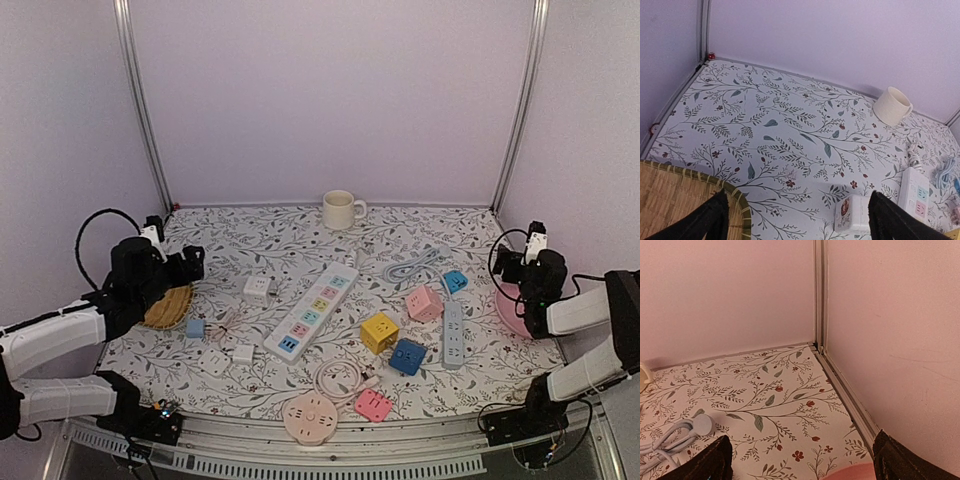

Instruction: Pull the plug off the socket

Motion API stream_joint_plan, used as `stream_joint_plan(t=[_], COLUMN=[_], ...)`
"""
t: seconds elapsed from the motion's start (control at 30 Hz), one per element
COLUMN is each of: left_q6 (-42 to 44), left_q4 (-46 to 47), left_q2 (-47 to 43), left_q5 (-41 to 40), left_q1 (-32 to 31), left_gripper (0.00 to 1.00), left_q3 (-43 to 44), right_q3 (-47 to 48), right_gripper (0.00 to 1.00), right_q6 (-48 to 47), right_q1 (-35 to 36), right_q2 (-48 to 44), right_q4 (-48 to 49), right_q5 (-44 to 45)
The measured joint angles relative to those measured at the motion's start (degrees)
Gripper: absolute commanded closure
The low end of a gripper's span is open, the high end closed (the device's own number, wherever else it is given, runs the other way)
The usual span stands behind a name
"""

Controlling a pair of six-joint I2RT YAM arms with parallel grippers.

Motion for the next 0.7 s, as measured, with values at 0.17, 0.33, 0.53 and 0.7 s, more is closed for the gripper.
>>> stream_joint_plan(t=[0.17,0.33,0.53,0.7], left_q6=[1.05,4.7,14.19,19.47], left_q4=[2.73,6.84,21.75,37.11], left_q2=[-1.29,-0.07,-0.2,4.02], left_q5=[-0.83,-4.33,-7.5,-7.1], left_q1=[3.74,6.88,9.84,14.91], left_gripper=[0.03,0.03,0.03,0.03], left_q3=[-2.16,-3.34,-11.74,-18.51], right_q3=[-2.54,-5.35,-3.76,-3.69], right_gripper=[0.01,0.01,0.01,0.01], right_q6=[-0.11,-0.22,-0.44,-0.44], right_q1=[0.0,0.0,0.0,0.0], right_q2=[2.08,9.14,9.33,9.33], right_q4=[10.88,18.4,20.37,20.52], right_q5=[-6.14,-9.44,-11.58,-11.98])
